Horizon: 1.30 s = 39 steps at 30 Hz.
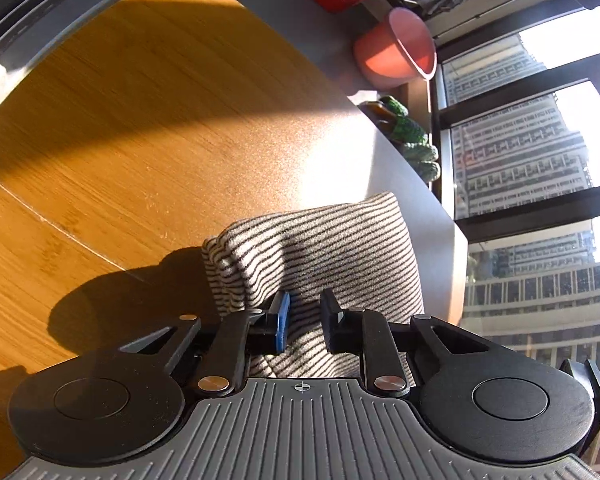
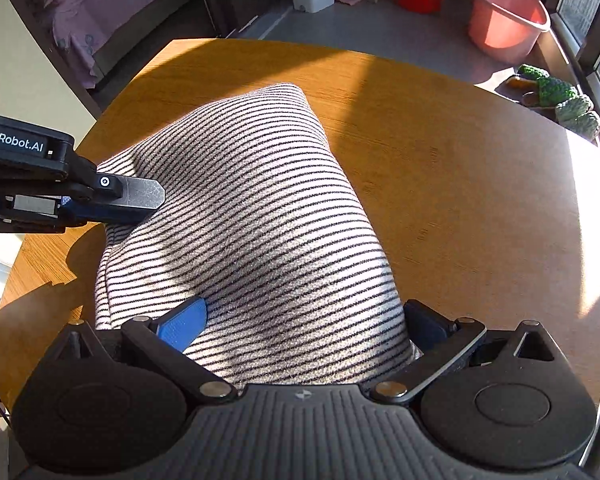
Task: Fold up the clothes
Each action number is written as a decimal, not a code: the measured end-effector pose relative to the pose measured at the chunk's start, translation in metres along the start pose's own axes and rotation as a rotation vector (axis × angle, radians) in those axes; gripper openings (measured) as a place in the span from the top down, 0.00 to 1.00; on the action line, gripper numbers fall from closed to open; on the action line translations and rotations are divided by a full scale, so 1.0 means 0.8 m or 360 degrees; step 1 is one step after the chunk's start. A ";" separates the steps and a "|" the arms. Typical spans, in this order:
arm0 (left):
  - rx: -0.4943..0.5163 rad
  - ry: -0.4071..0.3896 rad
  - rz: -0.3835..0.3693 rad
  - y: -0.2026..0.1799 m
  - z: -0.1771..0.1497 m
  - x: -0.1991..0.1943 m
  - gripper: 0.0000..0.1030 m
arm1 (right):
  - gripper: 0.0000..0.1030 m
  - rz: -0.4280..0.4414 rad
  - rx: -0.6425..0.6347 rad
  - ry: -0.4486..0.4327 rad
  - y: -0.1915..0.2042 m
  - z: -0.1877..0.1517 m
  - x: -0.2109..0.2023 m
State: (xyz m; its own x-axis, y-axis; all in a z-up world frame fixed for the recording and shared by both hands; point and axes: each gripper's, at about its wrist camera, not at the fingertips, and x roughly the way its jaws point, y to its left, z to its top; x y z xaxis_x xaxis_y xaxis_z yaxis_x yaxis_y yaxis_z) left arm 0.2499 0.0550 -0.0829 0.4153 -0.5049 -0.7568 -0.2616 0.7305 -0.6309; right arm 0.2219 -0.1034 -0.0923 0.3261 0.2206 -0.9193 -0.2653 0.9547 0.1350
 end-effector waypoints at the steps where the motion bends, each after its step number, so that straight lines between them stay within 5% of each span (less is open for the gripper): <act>1: -0.0008 -0.0001 0.0002 0.001 0.002 -0.001 0.80 | 0.00 0.0020 0.0030 0.0007 -0.001 -0.001 0.001; 7: 0.0088 -0.0036 0.0066 -0.011 -0.007 -0.007 0.81 | 0.00 -0.0023 -0.0166 -0.0057 0.012 0.001 -0.011; 14: 0.0125 -0.0056 0.0087 -0.015 -0.010 -0.017 0.81 | 0.00 -0.0262 -0.0313 -0.0465 0.012 0.023 -0.047; 19: 0.0259 -0.0111 0.0174 -0.027 -0.019 -0.022 0.83 | 0.00 -0.0229 -0.0259 -0.0343 -0.001 0.051 -0.002; 24: 0.0429 -0.0193 0.0224 -0.043 -0.040 -0.034 0.87 | 0.00 -0.0268 -0.0294 -0.0400 0.005 0.040 0.001; 28: 0.0398 -0.0220 0.0159 -0.044 -0.059 -0.050 0.88 | 0.00 -0.0308 -0.0350 -0.0439 0.012 0.035 -0.001; 39: 0.0314 -0.0164 0.0228 -0.041 -0.060 -0.035 0.86 | 0.00 -0.0203 -0.0287 -0.0436 -0.011 0.012 -0.047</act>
State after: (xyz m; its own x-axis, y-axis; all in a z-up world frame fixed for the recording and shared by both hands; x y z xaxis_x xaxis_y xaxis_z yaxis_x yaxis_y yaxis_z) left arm 0.2048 0.0228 -0.0488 0.4756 -0.3475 -0.8081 -0.1537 0.8717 -0.4653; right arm 0.2211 -0.1185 -0.0555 0.5917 0.1707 -0.7879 -0.3550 0.9327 -0.0645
